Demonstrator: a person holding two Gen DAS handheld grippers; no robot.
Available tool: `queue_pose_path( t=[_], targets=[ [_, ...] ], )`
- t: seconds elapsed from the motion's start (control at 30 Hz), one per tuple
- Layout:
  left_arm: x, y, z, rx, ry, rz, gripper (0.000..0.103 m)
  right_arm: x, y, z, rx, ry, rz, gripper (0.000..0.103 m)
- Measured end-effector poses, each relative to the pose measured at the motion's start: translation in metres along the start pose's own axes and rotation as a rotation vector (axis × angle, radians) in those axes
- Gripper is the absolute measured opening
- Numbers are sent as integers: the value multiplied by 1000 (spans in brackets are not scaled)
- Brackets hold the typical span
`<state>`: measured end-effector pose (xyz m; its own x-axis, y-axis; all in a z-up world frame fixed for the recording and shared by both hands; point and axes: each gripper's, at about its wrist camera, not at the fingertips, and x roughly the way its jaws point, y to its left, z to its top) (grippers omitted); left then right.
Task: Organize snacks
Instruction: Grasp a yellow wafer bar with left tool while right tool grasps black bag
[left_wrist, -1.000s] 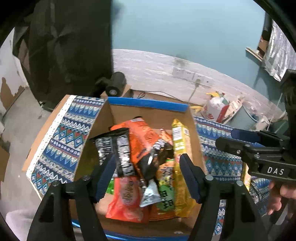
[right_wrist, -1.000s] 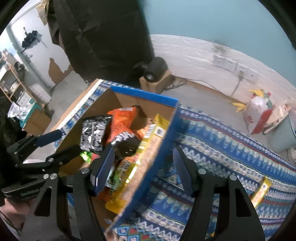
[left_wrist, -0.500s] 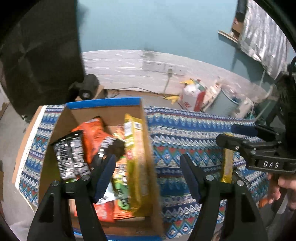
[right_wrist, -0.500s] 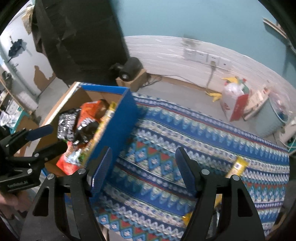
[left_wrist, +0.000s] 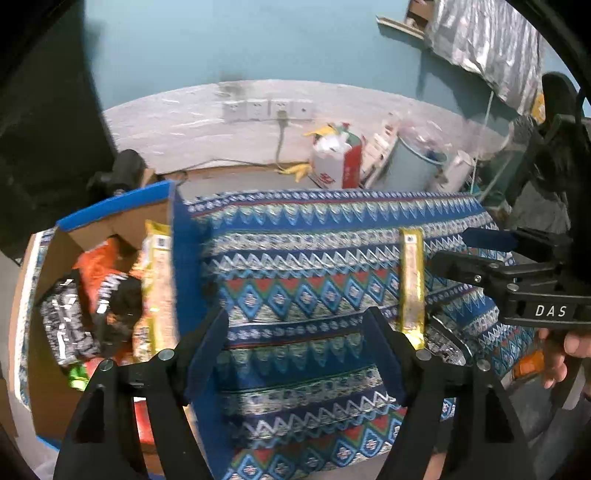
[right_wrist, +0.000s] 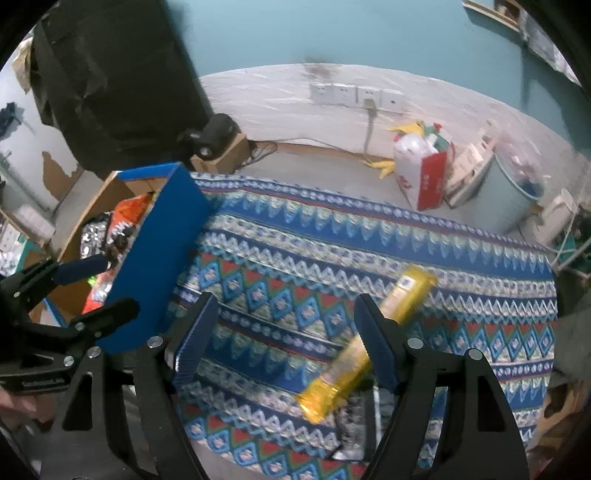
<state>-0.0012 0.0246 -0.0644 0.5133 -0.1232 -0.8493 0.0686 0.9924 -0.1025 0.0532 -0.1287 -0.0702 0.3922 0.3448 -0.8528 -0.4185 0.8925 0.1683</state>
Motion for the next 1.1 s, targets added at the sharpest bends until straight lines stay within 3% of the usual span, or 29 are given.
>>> queue_pose_path(
  t=[0.2, 0.4, 0.97, 1.0, 1.1],
  targets=[
    [24, -21, -11, 23, 60, -20, 76, 12, -41, -26, 47, 68, -62, 76],
    [41, -43, -20, 48, 112, -49, 76, 30, -71, -58, 129, 167, -59, 76],
    [102, -69, -32, 101, 236, -40, 76, 96, -66, -109, 82, 403, -78, 76],
    [105, -69, -31, 99, 239, -41, 76, 98, -67, -110, 81, 407, -76, 75],
    [110, -75, -26, 90, 246, -46, 77, 99, -71, -110, 76, 408, -68, 61]
  ],
)
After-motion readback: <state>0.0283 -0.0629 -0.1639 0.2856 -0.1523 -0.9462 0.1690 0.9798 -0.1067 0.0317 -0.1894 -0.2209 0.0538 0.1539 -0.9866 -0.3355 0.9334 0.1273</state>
